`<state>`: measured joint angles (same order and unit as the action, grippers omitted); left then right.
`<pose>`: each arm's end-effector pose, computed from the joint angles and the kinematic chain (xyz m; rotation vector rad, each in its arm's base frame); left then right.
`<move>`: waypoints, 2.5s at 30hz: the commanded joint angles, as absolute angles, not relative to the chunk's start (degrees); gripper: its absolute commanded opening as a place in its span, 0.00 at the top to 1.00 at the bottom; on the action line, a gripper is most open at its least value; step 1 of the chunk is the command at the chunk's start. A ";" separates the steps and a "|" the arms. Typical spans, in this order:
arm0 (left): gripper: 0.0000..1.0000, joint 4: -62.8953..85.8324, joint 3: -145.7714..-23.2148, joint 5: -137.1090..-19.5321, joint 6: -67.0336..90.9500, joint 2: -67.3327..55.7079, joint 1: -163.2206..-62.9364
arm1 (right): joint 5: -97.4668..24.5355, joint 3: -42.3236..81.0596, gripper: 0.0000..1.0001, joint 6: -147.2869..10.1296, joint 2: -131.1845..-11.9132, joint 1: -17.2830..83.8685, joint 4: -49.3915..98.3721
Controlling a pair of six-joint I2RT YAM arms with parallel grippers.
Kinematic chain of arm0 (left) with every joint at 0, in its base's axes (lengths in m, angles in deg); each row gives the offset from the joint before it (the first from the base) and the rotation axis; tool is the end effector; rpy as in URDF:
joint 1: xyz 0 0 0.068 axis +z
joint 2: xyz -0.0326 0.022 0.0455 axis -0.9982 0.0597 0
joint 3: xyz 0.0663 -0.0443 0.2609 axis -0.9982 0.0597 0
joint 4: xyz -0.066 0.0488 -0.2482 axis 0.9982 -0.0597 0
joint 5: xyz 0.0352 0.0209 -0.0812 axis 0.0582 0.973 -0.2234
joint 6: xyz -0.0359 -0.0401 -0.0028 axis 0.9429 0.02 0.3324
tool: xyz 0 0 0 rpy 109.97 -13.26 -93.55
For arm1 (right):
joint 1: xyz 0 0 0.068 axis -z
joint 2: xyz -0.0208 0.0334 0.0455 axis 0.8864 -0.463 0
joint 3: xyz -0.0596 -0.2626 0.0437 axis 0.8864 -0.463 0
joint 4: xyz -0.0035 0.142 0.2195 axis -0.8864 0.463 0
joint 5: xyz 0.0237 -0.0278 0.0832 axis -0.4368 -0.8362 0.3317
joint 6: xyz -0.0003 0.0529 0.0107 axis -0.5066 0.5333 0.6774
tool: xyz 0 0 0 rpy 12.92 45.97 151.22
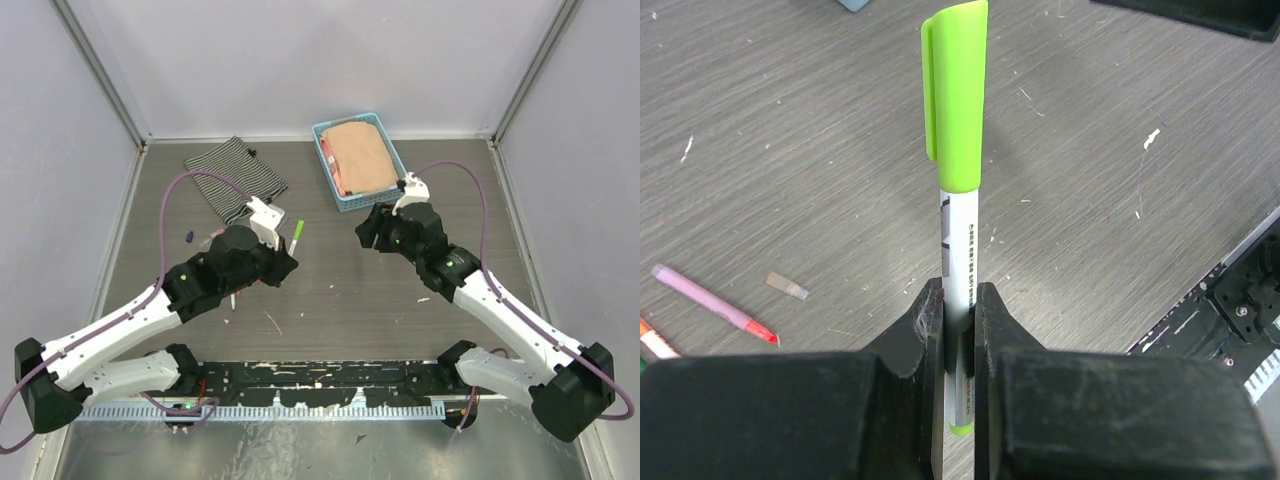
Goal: Insert the pens into the pen caps
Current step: Place the pen at the center of the board.
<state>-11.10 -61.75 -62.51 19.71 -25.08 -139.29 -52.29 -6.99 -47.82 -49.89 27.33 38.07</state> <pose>0.1372 -0.1726 0.3138 0.5225 2.0380 -0.6428 0.1967 0.1321 0.3116 -0.0396 2.0345 0.5579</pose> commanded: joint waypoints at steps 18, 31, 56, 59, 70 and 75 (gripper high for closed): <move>1.00 -5.92 -64.65 -59.55 33.03 -4.41 -139.27 | -53.00 -25.57 0.39 -33.82 -28.89 31.57 38.47; 1.00 -20.03 -79.67 -46.81 39.28 16.60 -138.89 | -58.02 -23.73 0.39 -34.00 -25.42 31.55 44.41; 1.00 -19.47 -78.41 -51.12 36.15 24.10 -134.00 | -54.15 -23.64 0.39 -33.71 -29.04 31.55 42.72; 0.98 -19.25 -78.29 -51.33 36.23 24.40 -133.99 | -53.90 -23.46 0.39 -33.78 -29.22 31.57 42.79; 0.80 -19.01 -77.36 -51.60 36.62 24.80 -133.91 | -52.73 -22.96 0.39 -34.12 -30.30 31.57 42.17; 0.75 -18.80 -77.07 -52.02 36.95 24.69 -133.90 | -52.42 -22.71 0.39 -34.35 -30.72 31.57 41.85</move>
<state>-19.65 -78.45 -51.51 36.65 23.95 -134.22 -52.97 -25.55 -34.47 -30.67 31.44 44.91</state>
